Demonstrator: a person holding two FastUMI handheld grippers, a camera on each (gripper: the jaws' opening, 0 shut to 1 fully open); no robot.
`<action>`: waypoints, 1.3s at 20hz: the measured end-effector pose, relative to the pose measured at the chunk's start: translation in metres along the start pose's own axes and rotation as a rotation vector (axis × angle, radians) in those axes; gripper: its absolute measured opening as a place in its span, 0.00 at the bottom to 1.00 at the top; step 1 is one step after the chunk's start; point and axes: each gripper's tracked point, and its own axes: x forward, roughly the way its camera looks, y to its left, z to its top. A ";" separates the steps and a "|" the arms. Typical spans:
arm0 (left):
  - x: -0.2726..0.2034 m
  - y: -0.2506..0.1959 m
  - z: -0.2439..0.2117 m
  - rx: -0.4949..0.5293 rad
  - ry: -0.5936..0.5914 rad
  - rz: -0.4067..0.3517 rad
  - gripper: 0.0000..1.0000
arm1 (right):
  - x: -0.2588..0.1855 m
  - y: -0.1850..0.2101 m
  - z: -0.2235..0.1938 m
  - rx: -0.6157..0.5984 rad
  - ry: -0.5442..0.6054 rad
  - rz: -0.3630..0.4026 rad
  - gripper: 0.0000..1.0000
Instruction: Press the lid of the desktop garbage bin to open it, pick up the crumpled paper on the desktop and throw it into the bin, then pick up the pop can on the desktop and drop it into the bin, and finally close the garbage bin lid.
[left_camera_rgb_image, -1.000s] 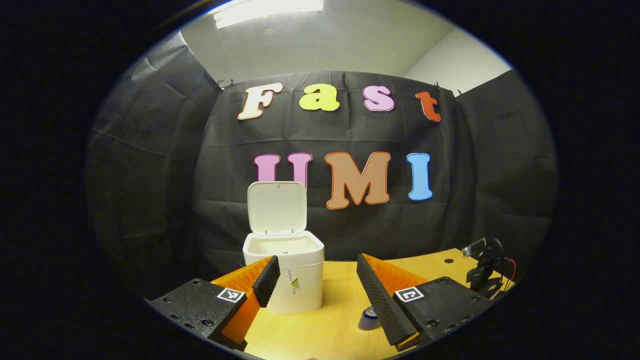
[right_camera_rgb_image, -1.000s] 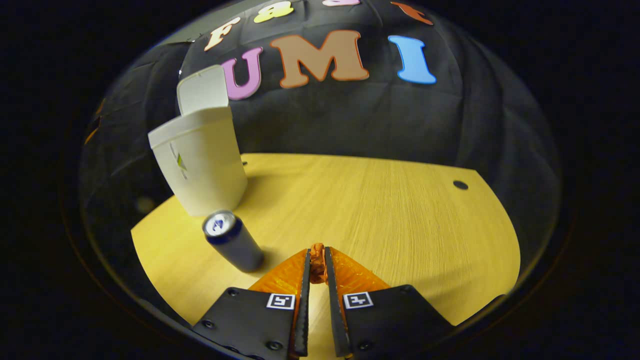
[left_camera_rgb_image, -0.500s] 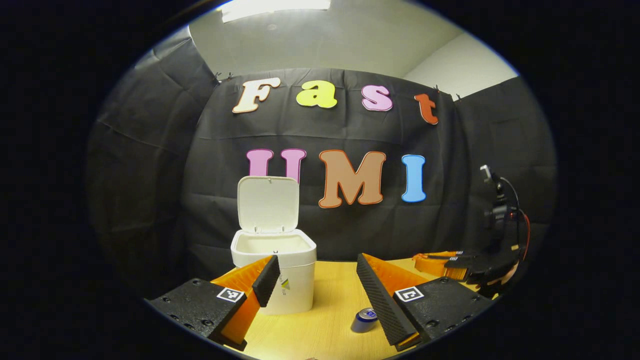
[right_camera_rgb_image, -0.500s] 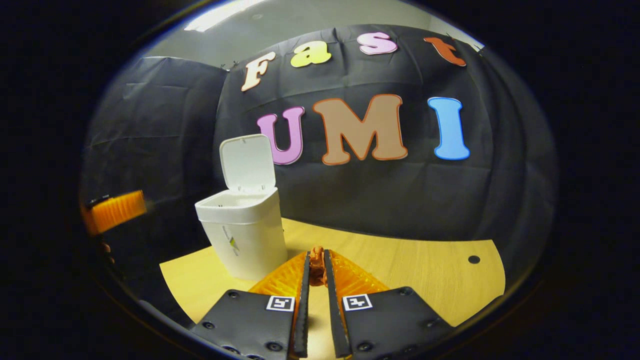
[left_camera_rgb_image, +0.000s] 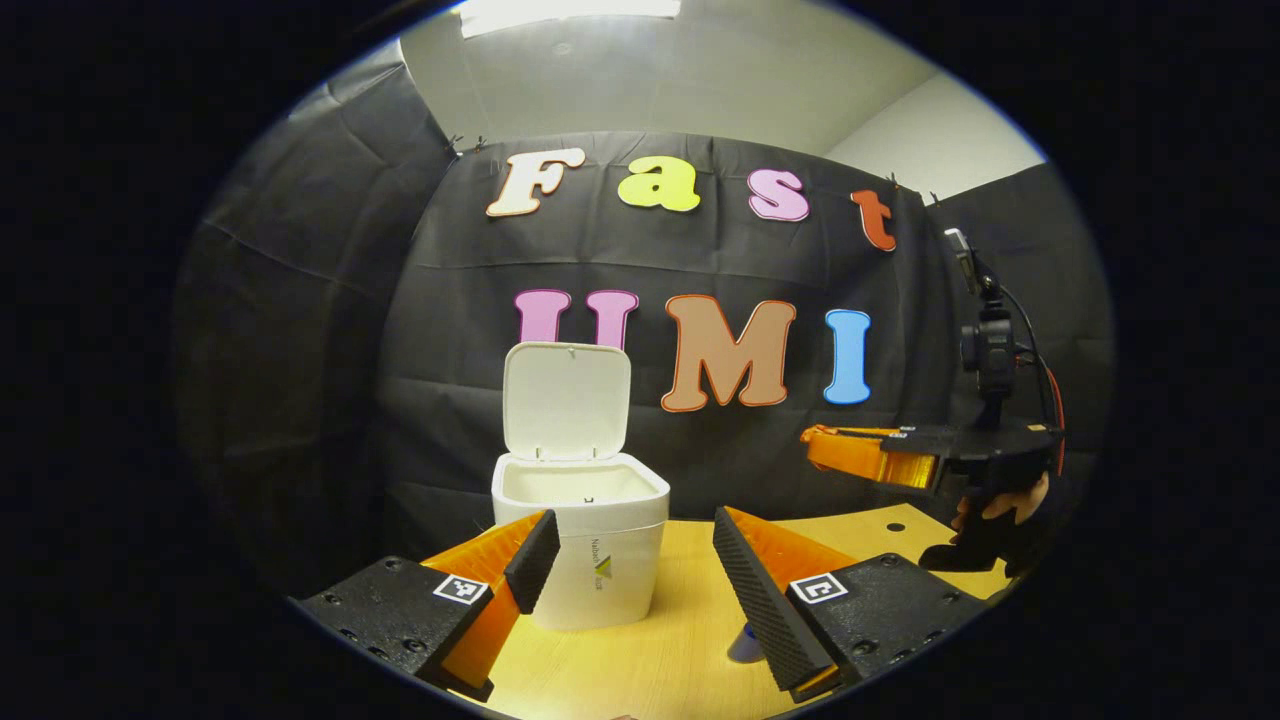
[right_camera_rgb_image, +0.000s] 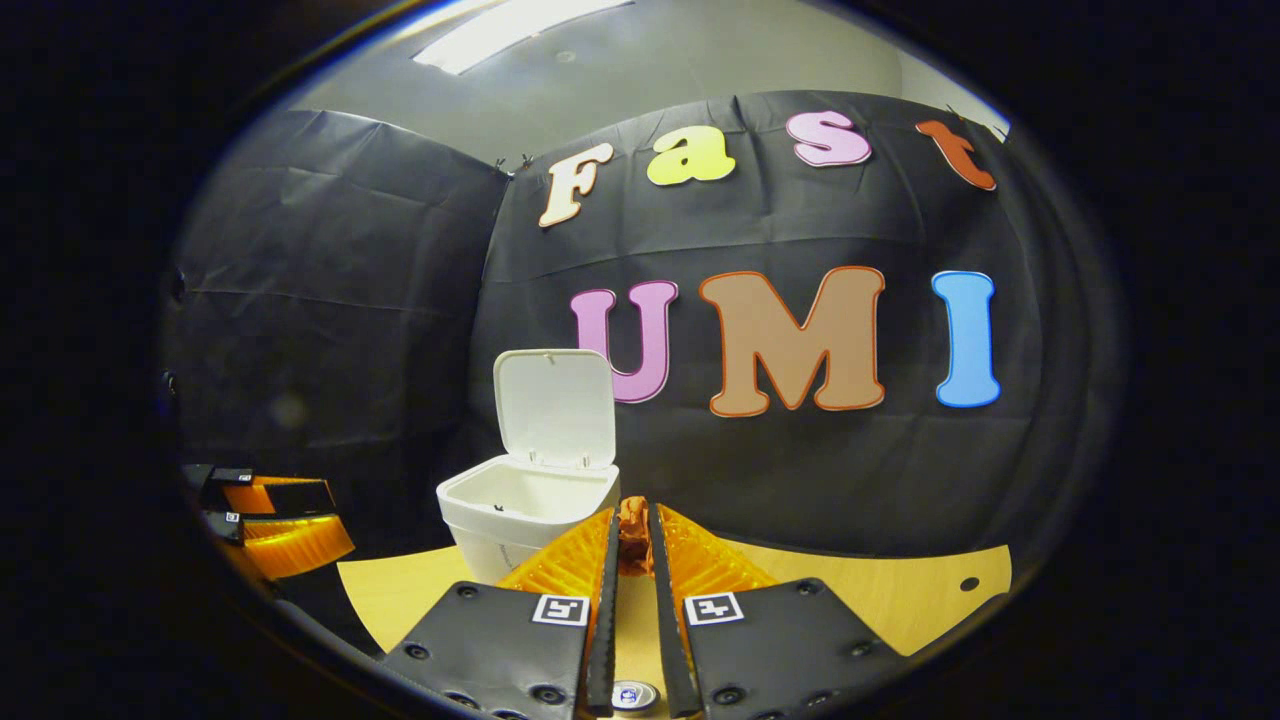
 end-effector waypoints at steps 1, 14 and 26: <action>0.001 0.005 0.000 -0.001 -0.001 0.002 0.92 | 0.009 0.007 0.006 -0.007 -0.006 0.008 0.22; 0.005 0.075 -0.019 -0.017 0.044 0.047 0.93 | 0.148 0.084 -0.001 -0.031 0.059 0.075 0.20; 0.016 0.090 -0.026 -0.013 0.062 0.067 0.93 | 0.185 0.101 -0.021 -0.018 0.109 0.071 0.95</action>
